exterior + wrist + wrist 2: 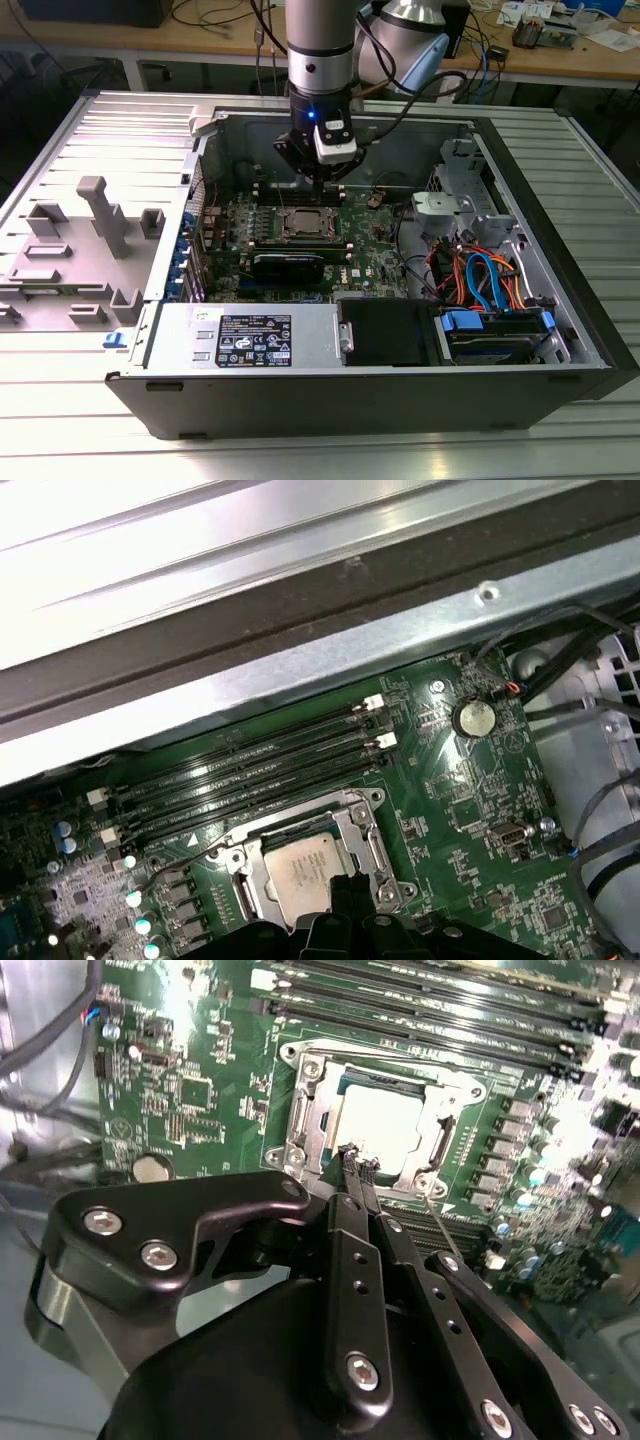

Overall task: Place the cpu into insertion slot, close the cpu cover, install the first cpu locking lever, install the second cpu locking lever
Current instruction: 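Install the first cpu locking lever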

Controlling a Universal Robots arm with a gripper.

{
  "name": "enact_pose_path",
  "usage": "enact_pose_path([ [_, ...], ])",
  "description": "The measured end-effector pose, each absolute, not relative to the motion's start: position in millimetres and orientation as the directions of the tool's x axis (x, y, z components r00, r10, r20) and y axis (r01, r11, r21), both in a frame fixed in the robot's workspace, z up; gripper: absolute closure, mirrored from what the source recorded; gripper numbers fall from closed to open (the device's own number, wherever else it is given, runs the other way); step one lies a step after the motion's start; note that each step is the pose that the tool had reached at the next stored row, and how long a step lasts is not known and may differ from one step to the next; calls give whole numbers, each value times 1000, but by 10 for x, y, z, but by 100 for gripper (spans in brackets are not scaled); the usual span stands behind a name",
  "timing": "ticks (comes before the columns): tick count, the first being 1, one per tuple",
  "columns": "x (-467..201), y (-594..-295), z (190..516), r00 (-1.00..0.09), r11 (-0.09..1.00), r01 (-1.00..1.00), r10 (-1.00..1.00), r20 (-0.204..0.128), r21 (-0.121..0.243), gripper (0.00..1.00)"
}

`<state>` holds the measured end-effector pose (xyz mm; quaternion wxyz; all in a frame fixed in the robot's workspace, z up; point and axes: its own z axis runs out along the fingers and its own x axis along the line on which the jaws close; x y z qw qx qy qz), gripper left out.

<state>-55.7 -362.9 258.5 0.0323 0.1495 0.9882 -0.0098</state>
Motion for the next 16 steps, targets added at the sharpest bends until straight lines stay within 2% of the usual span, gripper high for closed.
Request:
enact_pose_path([
  [10, -565, -3628, 2648, -965, 967, 253, 252, -66, -8, 89],
  [16, -603, -3629, 2647, -968, 969, 245, 245, -60, 13, 89],
])
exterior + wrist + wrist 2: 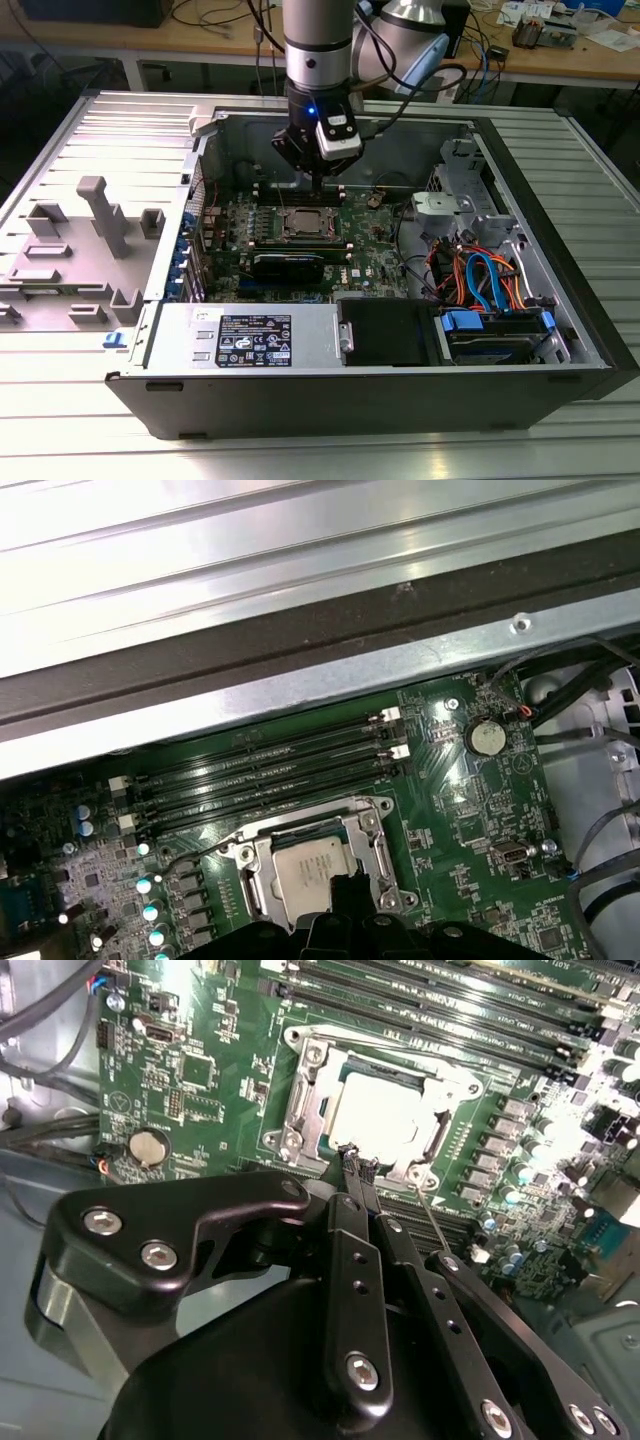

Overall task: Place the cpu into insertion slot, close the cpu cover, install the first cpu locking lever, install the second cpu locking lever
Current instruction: 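Install the first cpu locking lever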

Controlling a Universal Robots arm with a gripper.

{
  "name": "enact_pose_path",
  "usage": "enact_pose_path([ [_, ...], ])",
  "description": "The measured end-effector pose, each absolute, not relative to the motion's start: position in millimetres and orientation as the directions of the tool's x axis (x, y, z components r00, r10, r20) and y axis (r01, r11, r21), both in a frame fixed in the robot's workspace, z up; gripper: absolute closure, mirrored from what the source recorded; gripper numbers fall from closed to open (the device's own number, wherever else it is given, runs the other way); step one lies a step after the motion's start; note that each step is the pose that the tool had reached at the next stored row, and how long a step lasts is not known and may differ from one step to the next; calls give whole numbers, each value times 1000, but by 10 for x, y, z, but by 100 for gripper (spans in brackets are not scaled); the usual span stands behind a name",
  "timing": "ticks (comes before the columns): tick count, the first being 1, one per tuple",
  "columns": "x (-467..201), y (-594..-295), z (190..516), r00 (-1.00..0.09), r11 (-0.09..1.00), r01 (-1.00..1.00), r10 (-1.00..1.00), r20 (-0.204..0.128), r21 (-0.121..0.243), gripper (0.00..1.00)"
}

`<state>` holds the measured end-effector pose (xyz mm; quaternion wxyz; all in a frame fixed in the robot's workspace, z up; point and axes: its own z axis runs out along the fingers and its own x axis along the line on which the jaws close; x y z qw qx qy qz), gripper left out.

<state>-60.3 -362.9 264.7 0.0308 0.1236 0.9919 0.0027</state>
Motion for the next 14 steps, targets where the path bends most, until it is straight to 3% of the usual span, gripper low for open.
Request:
enact_pose_path([
  [5, -667, -3629, 2643, -969, 970, 239, 241, -53, 39, 89],
  [14, -705, -3630, 2641, -979, 980, 196, 198, -53, 40, 89],
])
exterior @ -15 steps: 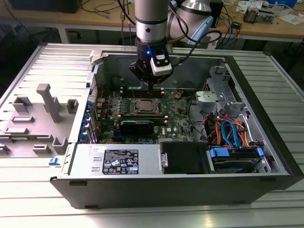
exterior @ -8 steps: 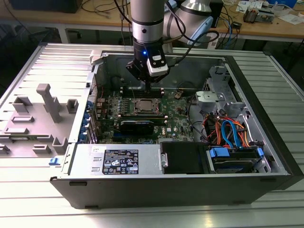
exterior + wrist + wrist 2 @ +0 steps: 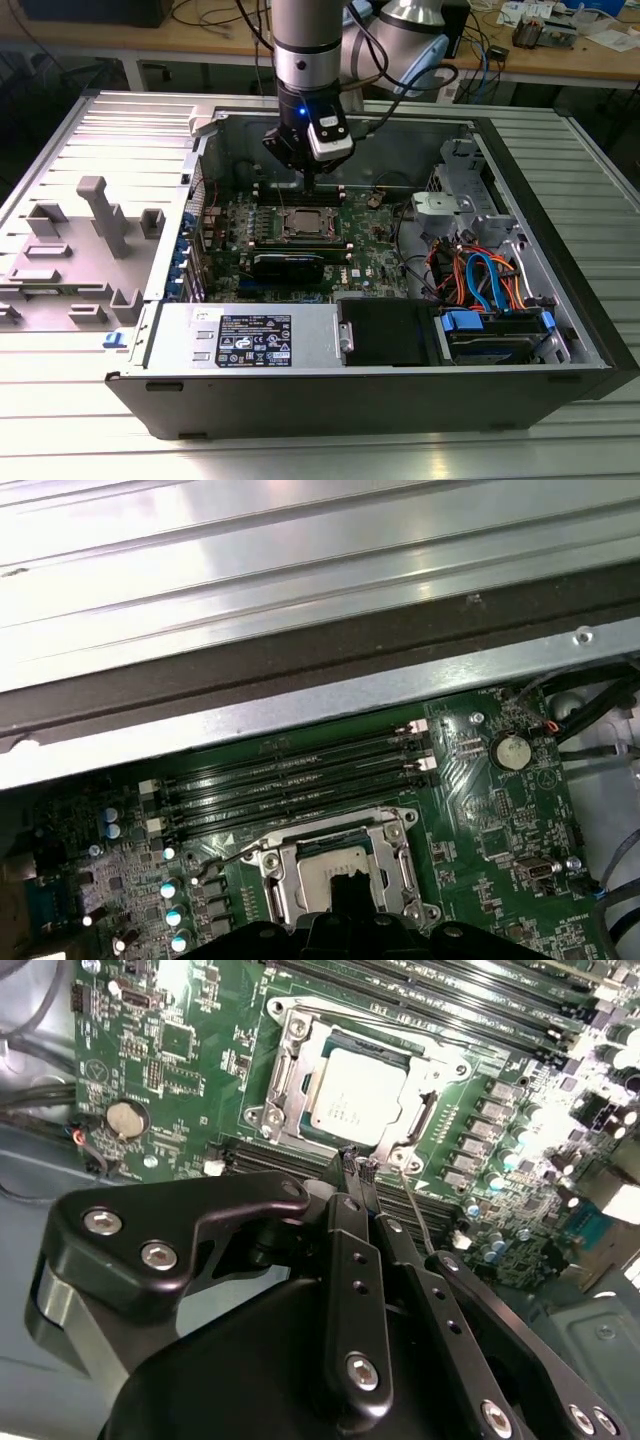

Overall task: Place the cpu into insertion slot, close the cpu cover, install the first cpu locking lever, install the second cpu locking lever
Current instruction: 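Install the first cpu locking lever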

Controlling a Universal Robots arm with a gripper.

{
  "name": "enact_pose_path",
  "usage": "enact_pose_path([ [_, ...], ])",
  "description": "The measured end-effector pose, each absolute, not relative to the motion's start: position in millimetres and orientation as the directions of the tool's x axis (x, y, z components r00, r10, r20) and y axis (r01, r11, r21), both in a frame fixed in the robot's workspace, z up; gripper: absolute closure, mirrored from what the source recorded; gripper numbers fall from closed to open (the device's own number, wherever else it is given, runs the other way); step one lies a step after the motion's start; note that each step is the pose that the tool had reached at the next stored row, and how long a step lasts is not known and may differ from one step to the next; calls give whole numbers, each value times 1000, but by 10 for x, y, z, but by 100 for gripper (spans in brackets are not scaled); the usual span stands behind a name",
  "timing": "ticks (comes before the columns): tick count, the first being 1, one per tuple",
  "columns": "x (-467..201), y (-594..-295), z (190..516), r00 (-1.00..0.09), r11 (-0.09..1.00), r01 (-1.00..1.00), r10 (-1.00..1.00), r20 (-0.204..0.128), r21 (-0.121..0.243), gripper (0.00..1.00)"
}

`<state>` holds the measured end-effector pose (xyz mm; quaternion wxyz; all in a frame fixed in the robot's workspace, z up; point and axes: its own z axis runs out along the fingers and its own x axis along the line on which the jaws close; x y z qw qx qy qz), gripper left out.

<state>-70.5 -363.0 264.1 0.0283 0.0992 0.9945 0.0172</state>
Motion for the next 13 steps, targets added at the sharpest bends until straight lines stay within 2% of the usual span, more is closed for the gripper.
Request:
enact_pose_path([
  [8, -709, -3630, 2638, -999, 999, -12, -9, -53, 40, 89],
  [13, -718, -3630, 2638, -998, 998, -46, -44, -53, 40, 89],
])
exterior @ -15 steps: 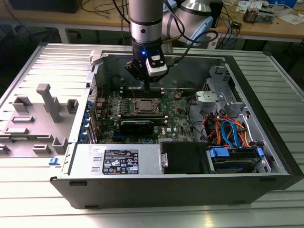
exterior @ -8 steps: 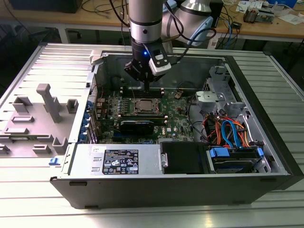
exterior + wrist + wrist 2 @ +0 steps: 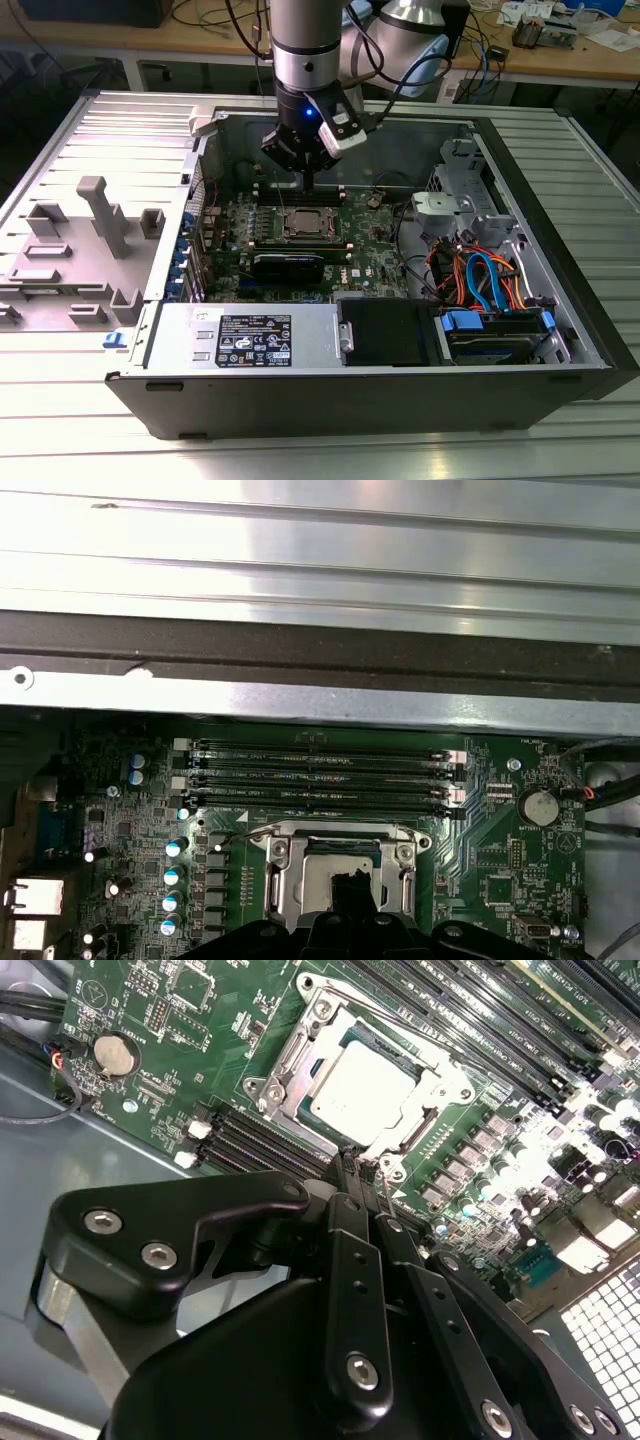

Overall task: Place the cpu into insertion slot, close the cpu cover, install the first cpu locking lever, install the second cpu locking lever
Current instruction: 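Install the first cpu locking lever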

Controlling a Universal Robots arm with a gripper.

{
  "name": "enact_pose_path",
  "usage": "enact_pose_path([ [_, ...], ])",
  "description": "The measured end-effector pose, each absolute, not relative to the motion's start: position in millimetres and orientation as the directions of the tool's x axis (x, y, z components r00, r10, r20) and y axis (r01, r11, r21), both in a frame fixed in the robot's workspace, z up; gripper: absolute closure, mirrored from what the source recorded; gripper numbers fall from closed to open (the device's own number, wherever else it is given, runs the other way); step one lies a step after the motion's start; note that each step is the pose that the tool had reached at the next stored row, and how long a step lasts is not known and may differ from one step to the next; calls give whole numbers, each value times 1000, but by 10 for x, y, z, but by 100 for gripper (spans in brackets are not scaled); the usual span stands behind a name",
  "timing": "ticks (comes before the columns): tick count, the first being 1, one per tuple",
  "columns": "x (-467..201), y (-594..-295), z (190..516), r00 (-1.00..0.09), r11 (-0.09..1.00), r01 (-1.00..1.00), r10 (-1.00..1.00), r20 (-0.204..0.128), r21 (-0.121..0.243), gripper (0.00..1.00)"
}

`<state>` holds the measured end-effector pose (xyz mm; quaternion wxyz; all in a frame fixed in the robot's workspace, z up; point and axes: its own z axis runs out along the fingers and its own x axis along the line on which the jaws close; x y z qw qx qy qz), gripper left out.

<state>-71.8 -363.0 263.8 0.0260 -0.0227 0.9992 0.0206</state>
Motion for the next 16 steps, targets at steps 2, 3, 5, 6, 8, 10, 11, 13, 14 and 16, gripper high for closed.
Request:
enact_pose_path([
  [2, -718, -3630, 2638, -998, 998, -46, -44, -53, 40, 89],
  [3, -718, -3630, 2638, -998, 998, -46, -44, -53, 40, 89],
  [5, -718, -3630, 2638, -998, 998, -46, -44, -53, 40, 89],
  [6, -718, -3630, 2638, -998, 998, -47, -44, -53, 40, 89],
  [8, -718, -3630, 2638, -998, 998, -47, -44, -53, 40, 89],
  [10, -724, -3630, 2638, -998, 998, -46, -44, -53, 40, 89],
  [11, -732, -3630, 2638, -998, 998, -47, -44, -53, 40, 89],
  [13, -776, -3630, 2638, -997, 998, -51, -49, -53, 40, 89],
  [14, -798, -3630, 2638, -997, 998, -54, -51, -53, 40, 89],
  [16, -859, -3630, 2638, -997, 997, -60, -58, -53, 40, 89],
])
